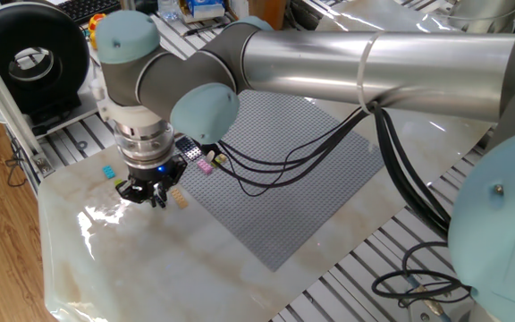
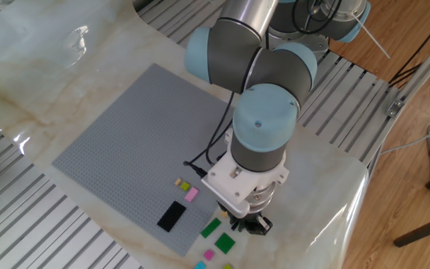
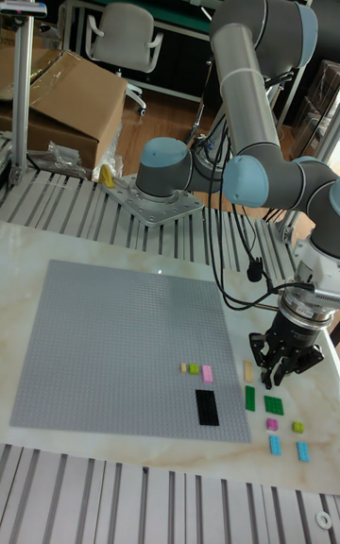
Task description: Stack small Lego blocks randomly, one at a time
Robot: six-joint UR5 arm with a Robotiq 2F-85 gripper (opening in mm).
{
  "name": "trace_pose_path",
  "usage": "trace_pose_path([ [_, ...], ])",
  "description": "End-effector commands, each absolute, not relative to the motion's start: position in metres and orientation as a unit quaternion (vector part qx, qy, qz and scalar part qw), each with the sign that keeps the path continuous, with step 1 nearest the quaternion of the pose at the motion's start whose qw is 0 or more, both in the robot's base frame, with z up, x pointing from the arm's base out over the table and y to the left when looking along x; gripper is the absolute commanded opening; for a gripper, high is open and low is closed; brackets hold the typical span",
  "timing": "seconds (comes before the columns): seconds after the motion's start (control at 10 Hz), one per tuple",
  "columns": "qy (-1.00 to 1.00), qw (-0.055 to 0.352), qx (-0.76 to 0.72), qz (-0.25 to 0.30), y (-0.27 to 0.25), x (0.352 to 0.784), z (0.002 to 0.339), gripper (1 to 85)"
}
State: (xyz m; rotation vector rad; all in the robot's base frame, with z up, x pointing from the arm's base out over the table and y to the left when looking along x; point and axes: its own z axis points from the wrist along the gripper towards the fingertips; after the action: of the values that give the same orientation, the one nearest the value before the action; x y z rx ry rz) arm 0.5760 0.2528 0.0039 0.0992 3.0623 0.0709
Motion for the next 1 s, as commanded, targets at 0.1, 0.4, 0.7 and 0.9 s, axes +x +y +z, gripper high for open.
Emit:
trace_pose_path([
  [0.1,0.999,0.043,0.028,0.015,0.245,0.579,0.003,1.3],
  [0.4,0.998,0.040,0.032,0.025,0.251,0.575,0.014,1.3],
  [0.7,0.998,0.036,0.004,0.043,0.240,0.574,0.030,1.3],
  [0.9,0.998,0.046,-0.010,0.038,0.238,0.579,0.030,1.3],
])
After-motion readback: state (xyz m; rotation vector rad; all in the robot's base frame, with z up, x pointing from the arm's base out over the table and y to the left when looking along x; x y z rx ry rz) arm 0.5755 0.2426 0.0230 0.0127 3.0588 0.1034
